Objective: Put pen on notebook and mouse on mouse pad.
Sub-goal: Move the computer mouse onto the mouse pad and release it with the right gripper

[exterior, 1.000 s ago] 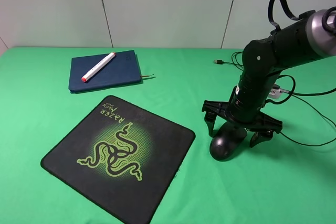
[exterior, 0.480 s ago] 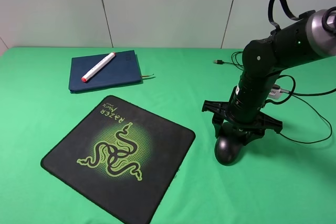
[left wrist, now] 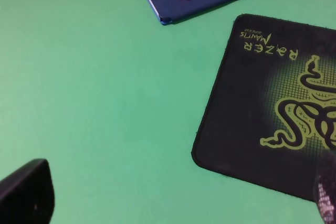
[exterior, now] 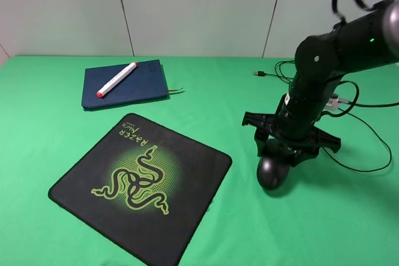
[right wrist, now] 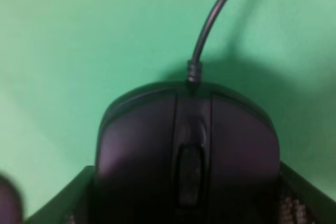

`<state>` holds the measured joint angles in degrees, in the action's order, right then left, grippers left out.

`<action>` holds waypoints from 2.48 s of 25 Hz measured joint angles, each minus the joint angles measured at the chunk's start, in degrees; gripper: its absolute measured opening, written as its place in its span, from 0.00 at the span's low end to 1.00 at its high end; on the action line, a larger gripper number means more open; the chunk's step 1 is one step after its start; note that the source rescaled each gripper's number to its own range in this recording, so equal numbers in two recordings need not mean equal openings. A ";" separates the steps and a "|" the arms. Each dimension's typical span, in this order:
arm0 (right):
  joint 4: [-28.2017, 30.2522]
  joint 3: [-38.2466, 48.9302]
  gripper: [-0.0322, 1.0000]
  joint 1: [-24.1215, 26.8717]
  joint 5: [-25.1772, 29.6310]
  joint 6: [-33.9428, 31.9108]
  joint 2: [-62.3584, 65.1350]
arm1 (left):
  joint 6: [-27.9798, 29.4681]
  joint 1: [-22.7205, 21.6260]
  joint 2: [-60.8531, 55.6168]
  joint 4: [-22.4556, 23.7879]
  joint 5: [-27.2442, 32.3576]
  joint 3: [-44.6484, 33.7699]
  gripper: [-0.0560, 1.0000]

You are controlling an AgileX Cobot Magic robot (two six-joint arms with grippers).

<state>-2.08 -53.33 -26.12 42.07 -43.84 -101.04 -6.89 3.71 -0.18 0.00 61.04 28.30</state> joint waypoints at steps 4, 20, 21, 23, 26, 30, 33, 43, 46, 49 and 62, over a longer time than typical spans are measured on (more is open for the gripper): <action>-0.06 0.00 0.04 0.00 1.01 3.60 4.80 | 0.00 0.00 0.00 0.00 0.00 0.00 1.00; -12.96 -3.12 0.04 -4.40 5.67 13.74 10.30 | 0.00 0.00 0.00 0.00 0.00 0.00 1.00; -12.96 -3.89 0.04 -5.98 5.67 13.04 10.06 | 0.00 0.00 0.00 0.00 0.00 0.00 1.00; -12.64 -5.58 0.04 -8.46 5.67 11.25 9.26 | 0.00 0.00 0.00 0.00 0.00 0.00 1.00; -11.74 -8.72 0.04 -12.28 5.67 8.48 6.82 | 0.00 0.00 0.00 0.00 0.00 0.00 1.00; -10.64 -15.15 0.04 -17.41 6.11 6.26 1.05 | 0.00 0.00 0.00 0.00 0.00 0.00 1.00; -10.03 -20.45 0.04 -20.83 7.39 4.91 -4.03 | 0.00 0.00 0.00 0.00 0.00 0.00 1.00; -8.77 -33.18 0.04 -27.31 9.03 4.20 -18.75 | 0.00 0.00 0.00 -0.34 0.00 0.00 1.00; -8.75 -33.70 0.04 -27.31 8.70 4.20 -20.64 | 0.00 0.00 0.00 -0.34 0.00 0.00 1.00; -8.71 -33.72 0.04 -27.31 7.51 4.15 -21.13 | 0.00 0.00 0.00 0.00 0.00 0.00 1.00; -8.32 -33.77 0.10 -27.31 5.12 5.63 -21.26 | 0.00 0.00 0.00 0.00 0.00 0.00 1.00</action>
<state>-10.40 -87.10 -53.43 47.20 -38.21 -122.30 -6.89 3.71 -0.18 0.00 61.04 28.30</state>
